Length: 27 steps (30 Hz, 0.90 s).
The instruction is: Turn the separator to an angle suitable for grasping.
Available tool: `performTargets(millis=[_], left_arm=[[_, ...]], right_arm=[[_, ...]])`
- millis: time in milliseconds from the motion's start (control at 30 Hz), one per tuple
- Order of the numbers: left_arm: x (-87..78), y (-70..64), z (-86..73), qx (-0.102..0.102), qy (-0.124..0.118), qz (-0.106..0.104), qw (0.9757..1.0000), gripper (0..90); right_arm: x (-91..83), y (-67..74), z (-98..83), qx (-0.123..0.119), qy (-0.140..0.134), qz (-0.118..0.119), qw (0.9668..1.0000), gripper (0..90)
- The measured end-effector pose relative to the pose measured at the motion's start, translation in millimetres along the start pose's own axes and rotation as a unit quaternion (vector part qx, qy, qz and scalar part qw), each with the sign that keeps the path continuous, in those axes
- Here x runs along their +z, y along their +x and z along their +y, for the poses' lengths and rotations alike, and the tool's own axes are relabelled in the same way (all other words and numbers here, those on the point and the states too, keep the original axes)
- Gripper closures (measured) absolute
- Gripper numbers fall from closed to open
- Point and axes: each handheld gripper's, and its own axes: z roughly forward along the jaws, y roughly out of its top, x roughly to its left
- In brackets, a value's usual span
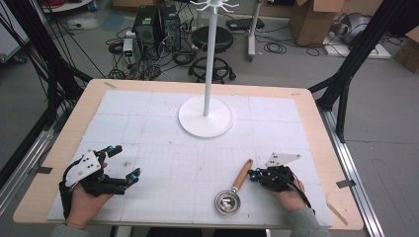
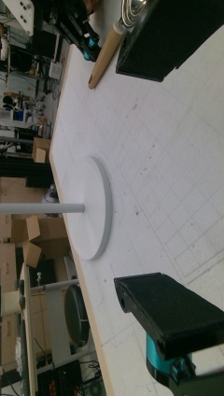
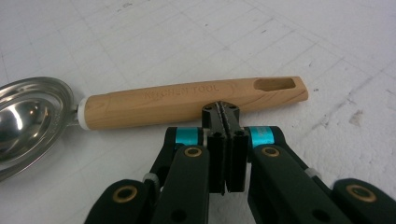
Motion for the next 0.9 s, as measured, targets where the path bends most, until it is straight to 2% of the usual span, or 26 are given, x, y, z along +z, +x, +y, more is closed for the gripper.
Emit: performTargets(millis=[900], left_arm=[[-5.1,1.4,-1.2,-0.003,0.001,0.004,1.0000,1.8]], right_arm=[[16.8,0.1,13.8,-0.009,-0.001,0.004,0.9999,90.0]])
